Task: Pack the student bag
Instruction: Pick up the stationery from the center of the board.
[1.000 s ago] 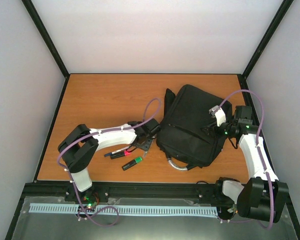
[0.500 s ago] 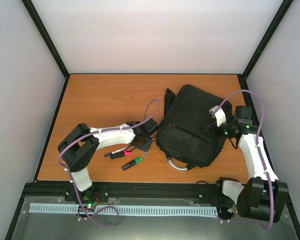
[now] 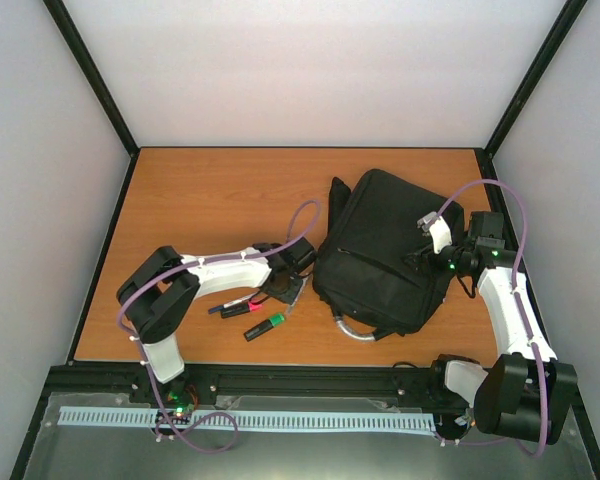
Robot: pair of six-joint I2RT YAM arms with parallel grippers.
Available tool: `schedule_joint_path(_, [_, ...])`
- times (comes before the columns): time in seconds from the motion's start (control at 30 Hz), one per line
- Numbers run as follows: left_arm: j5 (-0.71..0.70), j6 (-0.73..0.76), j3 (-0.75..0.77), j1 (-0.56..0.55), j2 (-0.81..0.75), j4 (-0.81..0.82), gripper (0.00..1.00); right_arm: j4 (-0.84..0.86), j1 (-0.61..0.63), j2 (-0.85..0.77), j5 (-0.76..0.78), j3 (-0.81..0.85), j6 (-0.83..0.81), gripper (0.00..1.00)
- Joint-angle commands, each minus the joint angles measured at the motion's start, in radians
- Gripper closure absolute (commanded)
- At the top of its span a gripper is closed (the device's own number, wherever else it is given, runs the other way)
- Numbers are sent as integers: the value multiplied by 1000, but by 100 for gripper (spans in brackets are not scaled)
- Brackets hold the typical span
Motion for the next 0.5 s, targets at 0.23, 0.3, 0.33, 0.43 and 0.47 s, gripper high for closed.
schedule_joint_path(0.23, [165, 122, 95, -31, -289, -113, 88, -4, 8, -12, -11, -5, -26, 46])
schedule_joint_path(0.3, [232, 120, 107, -40, -310, -102, 88, -8, 8, -12, -14, -5, -31, 46])
schedule_joint_path(0.33, [264, 116, 118, -45, -314, -96, 88, -9, 8, -12, -16, -7, -34, 44])
schedule_joint_path(0.43, [335, 106, 144, -60, -307, -66, 89, -20, 21, -14, -1, -10, -67, 40])
schedule_joint_path(0.47, [355, 93, 149, -63, -300, -50, 89, -17, 33, -19, 27, -13, -80, 39])
